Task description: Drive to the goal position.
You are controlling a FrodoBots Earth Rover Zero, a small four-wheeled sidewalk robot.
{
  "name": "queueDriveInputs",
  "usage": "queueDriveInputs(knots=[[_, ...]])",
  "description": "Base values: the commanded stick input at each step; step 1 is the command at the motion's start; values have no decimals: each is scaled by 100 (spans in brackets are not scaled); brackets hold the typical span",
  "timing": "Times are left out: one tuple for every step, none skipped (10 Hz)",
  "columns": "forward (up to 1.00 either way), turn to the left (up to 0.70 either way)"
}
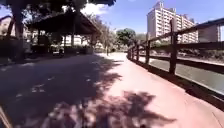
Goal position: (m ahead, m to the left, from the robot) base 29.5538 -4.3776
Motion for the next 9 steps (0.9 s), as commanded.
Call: queueDriveInputs(knots=[[85, -34], [85, -34], [85, 0], [85, 0], [85, 0], [85, 0], [85, 0], [85, 0], [85, 0]])
